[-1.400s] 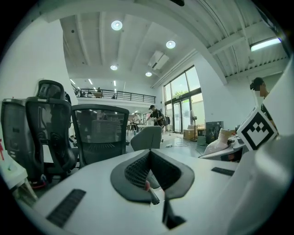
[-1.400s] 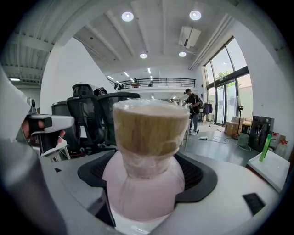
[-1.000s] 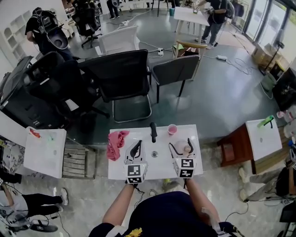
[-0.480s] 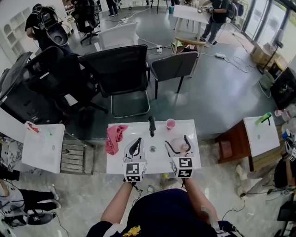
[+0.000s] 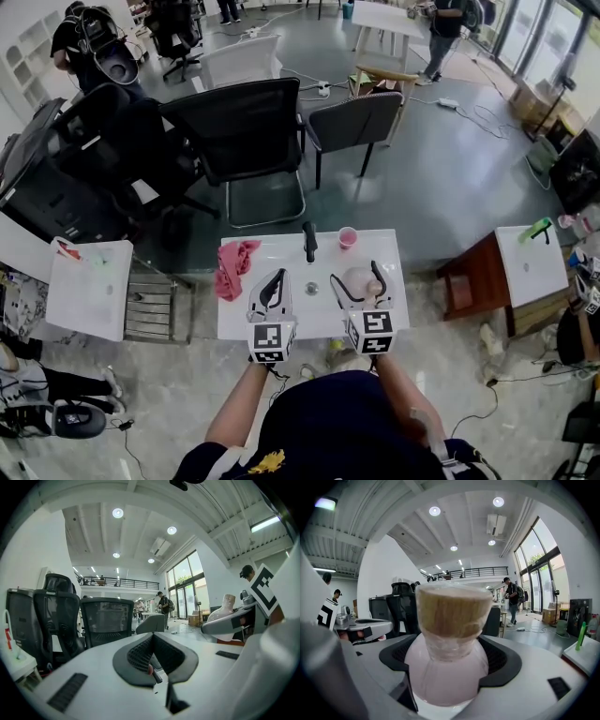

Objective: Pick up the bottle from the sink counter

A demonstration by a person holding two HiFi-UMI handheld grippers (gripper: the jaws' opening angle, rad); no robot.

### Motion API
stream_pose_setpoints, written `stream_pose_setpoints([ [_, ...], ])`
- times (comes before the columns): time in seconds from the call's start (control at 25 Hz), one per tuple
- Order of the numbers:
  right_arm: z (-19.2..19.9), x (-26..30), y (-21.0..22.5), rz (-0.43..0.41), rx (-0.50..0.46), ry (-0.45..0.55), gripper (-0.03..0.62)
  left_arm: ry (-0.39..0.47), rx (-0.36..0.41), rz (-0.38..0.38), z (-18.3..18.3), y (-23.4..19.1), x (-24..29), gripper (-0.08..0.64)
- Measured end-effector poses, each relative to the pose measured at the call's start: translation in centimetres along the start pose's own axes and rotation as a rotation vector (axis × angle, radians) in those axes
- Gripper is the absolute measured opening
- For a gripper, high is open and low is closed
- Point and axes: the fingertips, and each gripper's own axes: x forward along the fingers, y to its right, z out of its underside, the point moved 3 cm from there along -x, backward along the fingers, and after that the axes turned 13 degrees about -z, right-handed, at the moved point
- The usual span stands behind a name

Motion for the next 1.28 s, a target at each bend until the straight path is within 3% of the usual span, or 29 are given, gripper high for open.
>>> stream_pose_setpoints([
  [0.52,-2.8,-1.4,-1.8,-0.036,0.000,0.056,0.433,0.018,-0.052,-0.004,-2.0,-0.8,-1.2,0.015],
  [1.28,-3.9,-1.4,-3.0,-0.059,-0.001,0.084,0.433,0.033,-0.038,0.007,-2.7,-1.3,-1.5,0.015],
])
